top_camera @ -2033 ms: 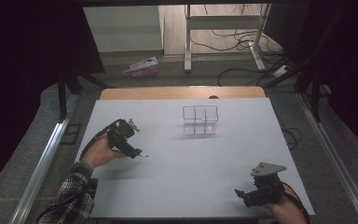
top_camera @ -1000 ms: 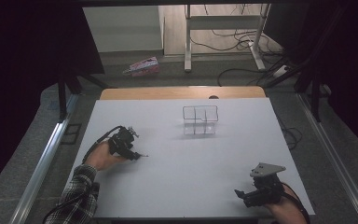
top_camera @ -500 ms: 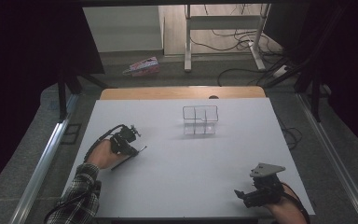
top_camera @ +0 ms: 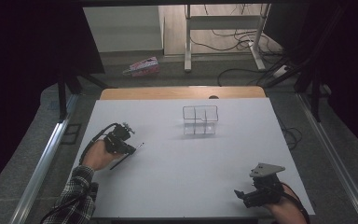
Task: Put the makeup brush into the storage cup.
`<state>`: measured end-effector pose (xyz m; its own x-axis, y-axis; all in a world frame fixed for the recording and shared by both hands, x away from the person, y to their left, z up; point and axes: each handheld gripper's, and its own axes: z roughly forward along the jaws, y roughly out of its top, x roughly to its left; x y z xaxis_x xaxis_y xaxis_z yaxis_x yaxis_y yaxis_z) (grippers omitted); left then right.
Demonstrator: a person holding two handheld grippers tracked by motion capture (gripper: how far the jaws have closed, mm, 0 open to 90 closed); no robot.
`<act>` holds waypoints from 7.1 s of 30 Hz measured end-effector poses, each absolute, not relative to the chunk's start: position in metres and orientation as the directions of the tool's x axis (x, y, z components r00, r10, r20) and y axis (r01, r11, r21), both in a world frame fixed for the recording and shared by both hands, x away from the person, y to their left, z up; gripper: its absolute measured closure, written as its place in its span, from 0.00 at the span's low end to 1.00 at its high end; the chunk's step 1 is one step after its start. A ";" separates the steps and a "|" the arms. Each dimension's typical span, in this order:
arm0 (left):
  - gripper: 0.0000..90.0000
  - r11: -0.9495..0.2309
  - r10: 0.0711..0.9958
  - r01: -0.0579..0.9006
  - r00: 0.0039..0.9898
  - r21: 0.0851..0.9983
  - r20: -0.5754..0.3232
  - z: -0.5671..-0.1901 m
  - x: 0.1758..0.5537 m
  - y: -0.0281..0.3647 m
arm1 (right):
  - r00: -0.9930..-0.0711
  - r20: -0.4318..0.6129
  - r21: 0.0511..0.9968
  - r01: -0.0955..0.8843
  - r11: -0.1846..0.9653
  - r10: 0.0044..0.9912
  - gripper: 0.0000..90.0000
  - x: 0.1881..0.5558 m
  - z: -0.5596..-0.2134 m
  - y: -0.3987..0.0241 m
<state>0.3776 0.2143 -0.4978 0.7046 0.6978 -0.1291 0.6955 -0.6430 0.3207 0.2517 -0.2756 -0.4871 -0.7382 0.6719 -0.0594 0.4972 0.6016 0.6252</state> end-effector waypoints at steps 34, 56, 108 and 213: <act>0.96 -0.381 0.647 0.642 0.699 0.665 -0.304 -0.464 0.320 0.235 | -0.724 -0.003 0.662 0.516 0.544 0.690 0.02 0.252 -0.482 -0.275; 0.96 -0.242 0.615 0.558 0.721 0.794 -0.320 -0.468 0.277 0.225 | -0.733 0.081 0.752 0.490 0.441 0.676 0.00 0.254 -0.474 -0.277; 0.96 -0.210 0.545 0.480 0.781 0.852 -0.305 -0.470 0.234 0.173 | -0.739 0.288 0.811 0.526 0.255 0.609 0.00 0.265 -0.452 -0.244; 0.65 -0.296 0.469 0.389 0.855 0.872 -0.221 -0.471 0.246 0.118 | -0.831 0.455 0.805 0.538 0.251 0.321 0.94 0.295 -0.441 -0.146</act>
<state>0.2457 0.1182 -0.4715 0.8548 0.4694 -0.2212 0.3885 -0.2963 0.8725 0.2953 -0.1462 -0.4410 -0.8307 0.3213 0.4545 0.5376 0.2512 0.8049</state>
